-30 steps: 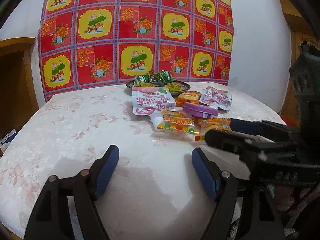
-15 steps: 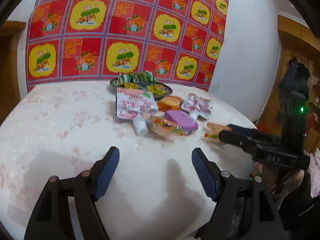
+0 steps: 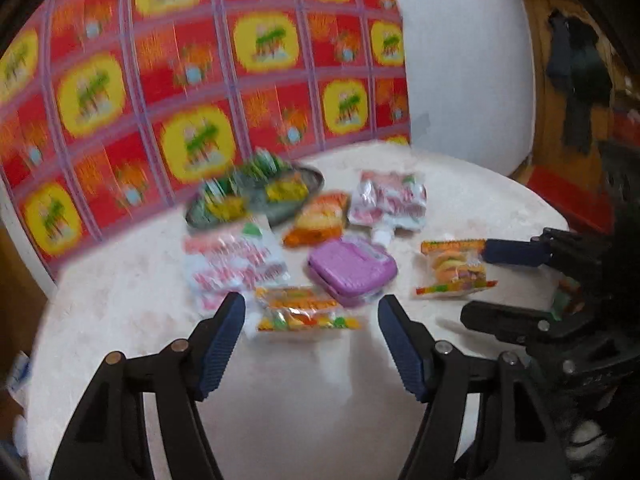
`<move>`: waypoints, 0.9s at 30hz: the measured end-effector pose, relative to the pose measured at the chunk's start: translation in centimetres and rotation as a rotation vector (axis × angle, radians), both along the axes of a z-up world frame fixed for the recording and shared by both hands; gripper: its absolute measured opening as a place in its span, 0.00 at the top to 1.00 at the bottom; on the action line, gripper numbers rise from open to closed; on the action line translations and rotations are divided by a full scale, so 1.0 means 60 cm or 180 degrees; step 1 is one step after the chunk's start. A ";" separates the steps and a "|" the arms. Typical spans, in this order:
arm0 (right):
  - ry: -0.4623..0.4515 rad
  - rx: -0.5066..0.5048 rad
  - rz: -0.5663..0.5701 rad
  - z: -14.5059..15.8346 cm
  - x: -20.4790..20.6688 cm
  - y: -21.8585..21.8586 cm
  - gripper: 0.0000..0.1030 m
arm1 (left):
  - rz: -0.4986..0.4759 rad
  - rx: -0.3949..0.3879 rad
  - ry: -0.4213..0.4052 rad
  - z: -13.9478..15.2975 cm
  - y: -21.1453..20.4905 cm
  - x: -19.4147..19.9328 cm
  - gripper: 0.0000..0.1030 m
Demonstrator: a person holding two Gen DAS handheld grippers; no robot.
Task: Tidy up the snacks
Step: 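Move the open right tool to the clear cartoon-face gummy bag, then close the right tool on the gummy bag and lift it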
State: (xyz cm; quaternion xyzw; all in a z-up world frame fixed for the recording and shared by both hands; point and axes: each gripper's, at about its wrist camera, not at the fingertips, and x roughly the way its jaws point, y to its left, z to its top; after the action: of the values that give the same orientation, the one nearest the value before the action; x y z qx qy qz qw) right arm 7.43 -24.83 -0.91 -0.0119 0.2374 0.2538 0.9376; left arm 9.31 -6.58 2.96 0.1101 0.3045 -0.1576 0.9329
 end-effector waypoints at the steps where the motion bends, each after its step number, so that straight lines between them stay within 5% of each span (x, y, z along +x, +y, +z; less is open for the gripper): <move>1: 0.0009 0.0029 0.0018 0.000 0.001 -0.003 0.29 | 0.0009 0.0004 0.0074 -0.002 0.001 0.005 0.36; 4: -0.0003 0.0068 0.0027 0.000 0.004 -0.005 0.29 | 0.0172 0.0074 0.0082 -0.009 0.000 0.010 0.48; 10: -0.0053 -0.0014 -0.0020 -0.002 0.003 0.004 0.28 | 0.0281 0.0008 0.0078 -0.008 0.007 0.004 0.51; 22: 0.0168 0.0381 0.0149 0.003 0.012 -0.005 0.27 | 0.0438 -0.0695 -0.0178 -0.015 0.064 -0.104 0.49; 27: 0.0364 0.0661 0.0040 0.010 0.014 -0.028 0.27 | 0.0462 -0.0975 -0.0174 -0.030 0.097 -0.114 0.39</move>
State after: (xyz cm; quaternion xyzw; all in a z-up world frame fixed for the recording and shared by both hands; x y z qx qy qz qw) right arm 8.27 -26.51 -0.32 0.0983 0.2628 0.2831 0.9171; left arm 2.47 -0.77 1.14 -0.0513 0.2586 -0.1314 0.9556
